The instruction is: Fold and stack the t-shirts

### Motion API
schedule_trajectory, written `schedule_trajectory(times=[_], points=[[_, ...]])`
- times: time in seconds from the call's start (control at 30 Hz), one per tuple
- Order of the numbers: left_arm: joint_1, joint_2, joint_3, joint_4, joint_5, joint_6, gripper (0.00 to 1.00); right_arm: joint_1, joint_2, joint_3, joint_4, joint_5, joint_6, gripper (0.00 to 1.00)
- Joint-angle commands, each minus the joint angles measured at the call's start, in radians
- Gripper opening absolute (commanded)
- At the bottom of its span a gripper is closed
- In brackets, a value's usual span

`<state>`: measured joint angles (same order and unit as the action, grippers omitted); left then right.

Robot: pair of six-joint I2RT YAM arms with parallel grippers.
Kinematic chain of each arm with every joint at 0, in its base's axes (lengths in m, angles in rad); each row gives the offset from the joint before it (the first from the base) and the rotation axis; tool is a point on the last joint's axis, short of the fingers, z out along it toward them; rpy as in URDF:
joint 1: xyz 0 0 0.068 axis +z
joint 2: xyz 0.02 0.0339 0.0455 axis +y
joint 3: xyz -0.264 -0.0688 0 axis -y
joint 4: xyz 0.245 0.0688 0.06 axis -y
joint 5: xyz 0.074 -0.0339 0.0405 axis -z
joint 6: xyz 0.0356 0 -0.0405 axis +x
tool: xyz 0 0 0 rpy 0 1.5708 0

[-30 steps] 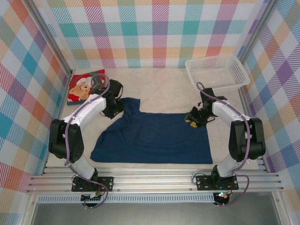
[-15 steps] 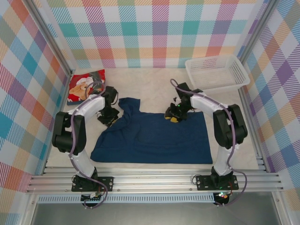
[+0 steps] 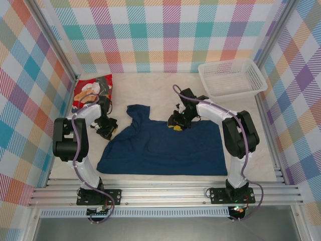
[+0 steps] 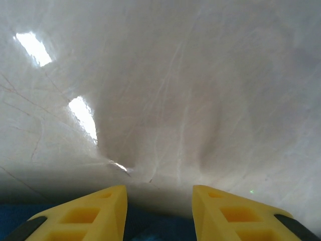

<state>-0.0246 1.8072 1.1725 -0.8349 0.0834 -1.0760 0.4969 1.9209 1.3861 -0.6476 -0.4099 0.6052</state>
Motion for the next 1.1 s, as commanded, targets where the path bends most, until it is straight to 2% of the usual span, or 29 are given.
schedule_trajectory(times=[0.0, 0.2, 0.4, 0.57, 0.67, 0.73, 0.8, 0.87, 0.93, 1.07], points=[[0.000, -0.061, -0.043, -0.043, 0.030, -0.051, 0.38, -0.003, 0.009, 0.016, -0.014, -0.015, 0.002, 0.36], [-0.036, -0.111, -0.139, -0.012, 0.062, -0.123, 0.38, -0.003, 0.026, 0.019, -0.010, -0.020, 0.000, 0.36], [-0.069, -0.184, -0.175, -0.036, -0.041, -0.176, 0.39, -0.003, 0.029, 0.021, -0.012, -0.021, 0.001, 0.36], [-0.071, -0.145, -0.179, -0.021, -0.060, -0.174, 0.30, -0.003, 0.021, 0.011, -0.012, -0.018, -0.004, 0.36], [-0.072, -0.139, -0.172, -0.001, -0.104, -0.189, 0.29, -0.002, 0.012, 0.000, -0.007, -0.021, -0.003, 0.36], [-0.071, -0.124, -0.158, 0.003, -0.116, -0.189, 0.31, -0.003, 0.008, -0.008, -0.006, -0.022, -0.001, 0.36], [-0.072, -0.108, -0.152, 0.010, -0.110, -0.200, 0.40, -0.003, 0.004, -0.017, 0.000, -0.024, 0.001, 0.36], [-0.074, -0.097, -0.157, 0.029, -0.094, -0.212, 0.42, -0.003, 0.002, -0.025, 0.007, -0.027, 0.002, 0.36], [-0.081, -0.090, -0.161, 0.047, -0.078, -0.228, 0.35, -0.002, 0.009, -0.029, 0.006, -0.029, 0.003, 0.36], [-0.083, -0.090, -0.155, 0.040, -0.099, -0.238, 0.06, -0.004, 0.035, -0.024, -0.001, -0.020, 0.006, 0.36]])
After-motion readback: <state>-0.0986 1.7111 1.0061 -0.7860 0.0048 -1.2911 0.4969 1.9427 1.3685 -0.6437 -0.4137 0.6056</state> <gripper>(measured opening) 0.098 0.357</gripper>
